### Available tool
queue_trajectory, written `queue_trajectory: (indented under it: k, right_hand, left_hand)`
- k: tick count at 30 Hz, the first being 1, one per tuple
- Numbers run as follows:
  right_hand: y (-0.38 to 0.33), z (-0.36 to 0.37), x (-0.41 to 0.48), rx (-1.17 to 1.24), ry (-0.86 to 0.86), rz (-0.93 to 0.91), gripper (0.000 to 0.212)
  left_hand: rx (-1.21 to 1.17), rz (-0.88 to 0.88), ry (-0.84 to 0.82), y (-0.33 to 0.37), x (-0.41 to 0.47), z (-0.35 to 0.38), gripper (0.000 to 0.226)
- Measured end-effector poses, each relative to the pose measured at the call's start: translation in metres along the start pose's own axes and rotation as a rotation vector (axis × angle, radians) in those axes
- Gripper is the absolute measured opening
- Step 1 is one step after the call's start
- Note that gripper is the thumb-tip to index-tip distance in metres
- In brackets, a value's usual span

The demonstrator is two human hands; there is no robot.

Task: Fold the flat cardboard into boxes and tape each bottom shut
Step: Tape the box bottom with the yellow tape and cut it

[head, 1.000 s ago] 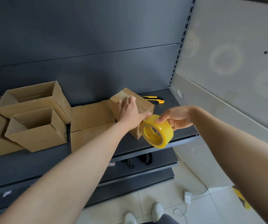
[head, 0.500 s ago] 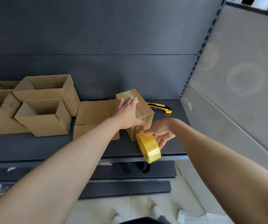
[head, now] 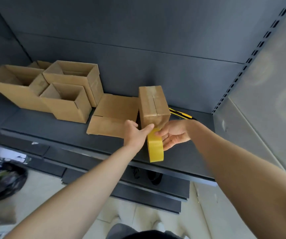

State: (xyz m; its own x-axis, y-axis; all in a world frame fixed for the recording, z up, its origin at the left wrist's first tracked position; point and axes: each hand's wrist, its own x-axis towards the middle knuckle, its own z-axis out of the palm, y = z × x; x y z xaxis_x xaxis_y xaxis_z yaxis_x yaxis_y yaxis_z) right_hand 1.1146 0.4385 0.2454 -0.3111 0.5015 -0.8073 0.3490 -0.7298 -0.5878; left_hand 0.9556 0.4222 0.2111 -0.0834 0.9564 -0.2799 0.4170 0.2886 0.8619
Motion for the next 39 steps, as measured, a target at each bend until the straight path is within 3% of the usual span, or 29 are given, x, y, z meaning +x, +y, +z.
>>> queue_trajectory:
  k: [2,5,7,10,11,13,16,18,25,30,34,39]
  right_hand:
    - [0.003,-0.007,-0.001,0.027,-0.051,-0.023,0.022]
    - [0.011,-0.027,-0.004,0.061,-0.047,-0.022,0.026]
    - [0.015,-0.043,-0.001,-0.022,0.168,0.006,0.022]
    - [0.022,-0.07,0.02,-0.616,0.691,-0.002,0.013]
    - [0.024,-0.08,0.029,-0.675,0.836,-0.033,0.012]
    - [0.029,-0.096,0.047,-0.727,0.96,-0.053,0.022]
    - [0.031,-0.103,0.055,-0.75,0.907,-0.004,0.049]
    - [0.033,-0.108,0.062,-0.766,0.901,-0.012,0.054]
    - [0.04,-0.109,0.078,-0.77,0.923,-0.008,0.048]
    - [0.054,-0.105,0.065,-0.424,0.917,-0.053,0.031]
    - [0.072,-0.101,0.035,-0.24,0.939,-0.222,0.035]
    - [0.08,-0.081,-0.004,-0.389,0.834,-0.508,0.016]
  left_hand:
    - [-0.247,-0.272,-0.125,-0.002,-0.001,0.013,0.041]
    - [-0.438,-0.387,-0.063,0.003,0.003,0.024,0.028]
    - [-0.501,-0.427,-0.014,0.007,0.005,0.028,0.026]
    - [-0.563,-0.444,0.052,0.01,0.006,0.034,0.022]
    - [-0.566,-0.439,0.077,0.01,0.007,0.036,0.021]
    - [-0.561,-0.428,0.118,0.011,0.008,0.037,0.018]
    - [-0.556,-0.432,0.135,0.013,0.012,0.037,0.015]
    - [-0.559,-0.45,0.131,0.015,0.013,0.036,0.014]
    - [-0.536,-0.453,0.145,0.019,0.019,0.037,0.017]
    - [-0.507,-0.443,0.154,0.023,0.021,0.037,0.019]
    - [-0.511,-0.439,0.151,0.025,0.02,0.035,0.021]
    - [-0.491,-0.431,0.124,0.029,0.019,0.03,0.022]
